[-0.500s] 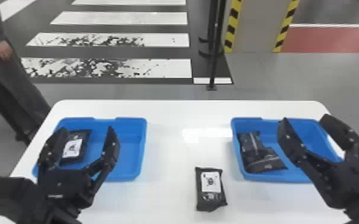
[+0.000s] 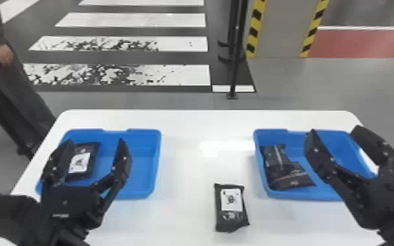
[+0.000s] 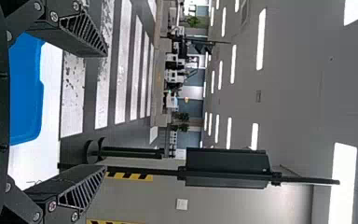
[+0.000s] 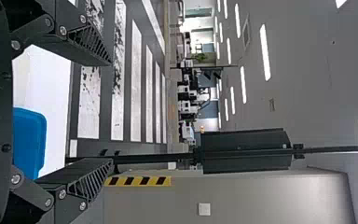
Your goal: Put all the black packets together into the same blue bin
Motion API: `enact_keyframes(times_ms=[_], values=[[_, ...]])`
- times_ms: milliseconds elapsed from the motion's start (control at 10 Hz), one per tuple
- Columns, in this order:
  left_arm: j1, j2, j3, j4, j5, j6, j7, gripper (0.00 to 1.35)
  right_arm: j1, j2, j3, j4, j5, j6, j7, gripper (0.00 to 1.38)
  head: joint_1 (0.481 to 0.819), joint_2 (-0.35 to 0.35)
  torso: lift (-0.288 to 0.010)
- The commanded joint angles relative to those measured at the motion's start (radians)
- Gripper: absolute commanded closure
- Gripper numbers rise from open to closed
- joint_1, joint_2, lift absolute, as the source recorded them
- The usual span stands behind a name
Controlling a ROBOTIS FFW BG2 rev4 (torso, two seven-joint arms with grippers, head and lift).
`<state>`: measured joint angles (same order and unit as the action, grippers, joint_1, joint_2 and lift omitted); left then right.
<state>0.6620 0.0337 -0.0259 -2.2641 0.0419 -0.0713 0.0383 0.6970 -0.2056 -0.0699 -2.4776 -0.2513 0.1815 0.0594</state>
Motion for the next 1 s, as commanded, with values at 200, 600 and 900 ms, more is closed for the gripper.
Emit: enact_keyframes(times_ms=[200, 600, 900], values=[[-0.002, 0.000, 0.000, 0.000, 0.000, 0.000, 0.000, 0.19, -0.020, -0.009, 0.008, 0.037, -0.008, 0.007, 0.023, 0.31, 0.695, 0.008, -0.110], [-0.007, 0.002, -0.002, 0.000, 0.002, 0.007, 0.000, 0.19, -0.093, -0.035, 0.048, 0.081, 0.000, 0.118, 0.135, 0.31, 0.695, 0.050, -0.110], [-0.009, 0.002, -0.004, 0.000, 0.002, 0.015, -0.001, 0.19, -0.162, -0.043, 0.048, 0.128, 0.040, 0.270, 0.249, 0.31, 0.695, 0.081, -0.110]])
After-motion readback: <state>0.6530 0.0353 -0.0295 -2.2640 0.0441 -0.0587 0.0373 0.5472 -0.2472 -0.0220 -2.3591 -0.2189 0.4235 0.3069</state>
